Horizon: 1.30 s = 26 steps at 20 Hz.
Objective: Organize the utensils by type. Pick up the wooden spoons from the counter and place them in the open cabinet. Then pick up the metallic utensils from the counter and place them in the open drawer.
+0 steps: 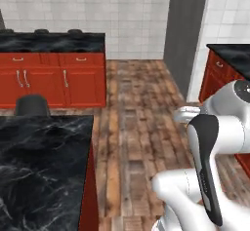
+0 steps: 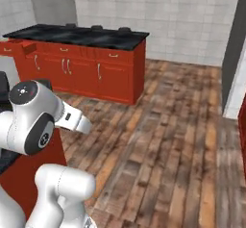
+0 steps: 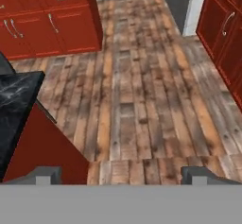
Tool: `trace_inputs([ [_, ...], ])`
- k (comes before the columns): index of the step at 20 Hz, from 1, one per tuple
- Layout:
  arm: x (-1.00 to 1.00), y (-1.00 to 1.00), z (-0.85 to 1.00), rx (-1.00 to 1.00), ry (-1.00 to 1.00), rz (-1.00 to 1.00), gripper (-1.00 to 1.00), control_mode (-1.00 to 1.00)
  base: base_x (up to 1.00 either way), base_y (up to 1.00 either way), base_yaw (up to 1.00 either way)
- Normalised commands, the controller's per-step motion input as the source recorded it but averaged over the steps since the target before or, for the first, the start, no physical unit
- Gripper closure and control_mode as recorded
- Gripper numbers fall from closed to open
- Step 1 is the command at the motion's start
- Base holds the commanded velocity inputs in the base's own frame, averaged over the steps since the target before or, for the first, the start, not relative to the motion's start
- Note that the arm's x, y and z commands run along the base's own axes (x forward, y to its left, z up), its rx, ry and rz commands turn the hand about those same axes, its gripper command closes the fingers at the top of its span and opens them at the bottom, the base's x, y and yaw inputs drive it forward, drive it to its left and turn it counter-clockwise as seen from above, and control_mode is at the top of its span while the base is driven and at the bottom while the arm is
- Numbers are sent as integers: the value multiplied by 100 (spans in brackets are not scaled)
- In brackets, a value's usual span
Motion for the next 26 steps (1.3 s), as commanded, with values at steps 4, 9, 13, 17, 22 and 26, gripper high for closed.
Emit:
trace_inputs([
  [4, 0, 0, 0, 0, 0, 0, -100, 100, 53, -8, 89],
  [9, 0, 0, 0, 0, 0, 0, -100, 100, 57, -25, 48],
  [13, 0, 0, 0, 0, 0, 0, -100, 100, 25, -34, -70],
  [17, 0, 0, 0, 0, 0, 0, -100, 100, 1, -20, -99],
  [22, 0, 0, 0, 0, 0, 0, -100, 100, 0, -10, -100],
  [26, 0, 0, 0, 0, 0, 0, -100, 100, 13, -1, -98],
])
